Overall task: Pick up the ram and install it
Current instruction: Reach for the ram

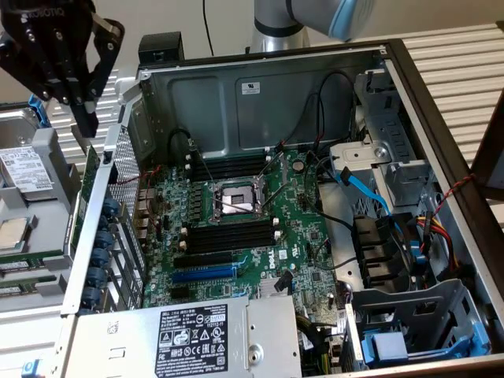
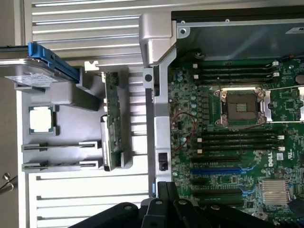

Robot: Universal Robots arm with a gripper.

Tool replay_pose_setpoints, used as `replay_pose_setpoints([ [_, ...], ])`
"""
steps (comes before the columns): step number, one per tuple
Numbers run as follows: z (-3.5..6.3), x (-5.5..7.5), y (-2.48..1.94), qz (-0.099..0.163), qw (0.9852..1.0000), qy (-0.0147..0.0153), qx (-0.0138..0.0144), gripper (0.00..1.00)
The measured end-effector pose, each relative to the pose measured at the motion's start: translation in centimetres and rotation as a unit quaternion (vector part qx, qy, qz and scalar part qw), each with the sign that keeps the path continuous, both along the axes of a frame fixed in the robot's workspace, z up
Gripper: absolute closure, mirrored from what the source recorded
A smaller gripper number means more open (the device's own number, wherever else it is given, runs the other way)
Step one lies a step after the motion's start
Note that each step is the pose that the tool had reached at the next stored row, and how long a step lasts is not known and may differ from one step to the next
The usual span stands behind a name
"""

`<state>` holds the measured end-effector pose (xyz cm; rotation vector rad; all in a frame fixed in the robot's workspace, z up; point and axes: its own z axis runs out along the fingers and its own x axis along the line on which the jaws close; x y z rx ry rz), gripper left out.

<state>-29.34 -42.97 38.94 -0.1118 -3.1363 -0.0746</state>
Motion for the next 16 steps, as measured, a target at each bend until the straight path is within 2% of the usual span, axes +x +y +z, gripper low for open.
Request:
replay_pose_setpoints([
  [2, -0.01, -0.9, 0.05, 0.0, 1.0, 0.0001, -0.0001, 0.89],
  [3, -0.02, -1.2, 0.22, 0.0, 1.0, -0.0001, 0.0, 0.89],
  [8, -0.02, -2.3, 1.62, 0.002, 1.0, 0.0, 0.0, 0.89],
  [9, -0.02, -2.6, 1.77, 0.002, 1.0, 0.0, 0.0, 0.89],
  [16, -0.06, -5.8, 1.83, 0.004, 1.0, 0.0005, 0.0006, 0.89],
])
